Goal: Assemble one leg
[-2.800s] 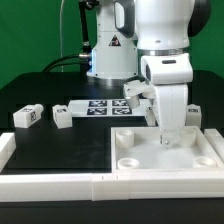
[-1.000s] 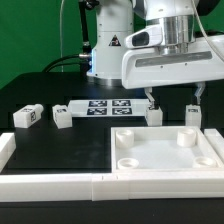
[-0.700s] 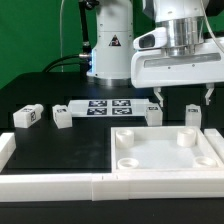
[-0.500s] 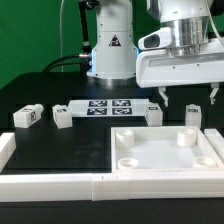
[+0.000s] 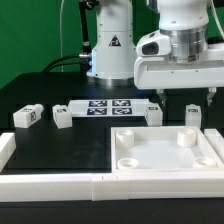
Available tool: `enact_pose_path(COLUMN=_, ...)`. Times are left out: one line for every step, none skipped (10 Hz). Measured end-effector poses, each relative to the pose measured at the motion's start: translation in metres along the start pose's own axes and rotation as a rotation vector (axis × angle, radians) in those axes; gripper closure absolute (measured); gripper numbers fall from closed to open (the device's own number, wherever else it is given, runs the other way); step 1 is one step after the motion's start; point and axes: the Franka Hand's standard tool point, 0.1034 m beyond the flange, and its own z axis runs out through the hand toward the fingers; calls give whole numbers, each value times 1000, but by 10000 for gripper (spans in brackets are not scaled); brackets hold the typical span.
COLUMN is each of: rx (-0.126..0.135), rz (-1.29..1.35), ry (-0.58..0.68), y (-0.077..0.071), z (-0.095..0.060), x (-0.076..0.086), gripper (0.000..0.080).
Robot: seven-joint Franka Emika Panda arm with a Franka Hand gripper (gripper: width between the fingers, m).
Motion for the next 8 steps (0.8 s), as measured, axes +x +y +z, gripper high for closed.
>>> enact_pose_path(rx=-5, rz=6, ry=-51, y=-1, z=3, x=-1, gripper=151)
enact_pose_path(rx=-20, rz=13, ry=-173, y=0, z=5, x=-9, gripper=151)
enact_pose_path(rx=-25, rz=22, ry=-264, y=-2, z=4, x=-8, gripper=151)
enact_pose_path(rx=-29, rz=25, ry=-326, y=-4, z=6, x=-7, gripper=151)
enact_pose_path(rx=-41, rz=29, ry=-443, y=-3, z=7, x=-14, gripper=151)
enact_pose_path(rx=-45, rz=33, ry=-531, y=-5, z=8, x=-12, gripper=151)
enact_pose_path(rx=-45, rz=34, ry=-579, y=-8, z=11, x=-7, gripper=151)
enact_pose_path(rx=-51, rz=33, ry=-635, y=-8, z=13, x=-8, gripper=151)
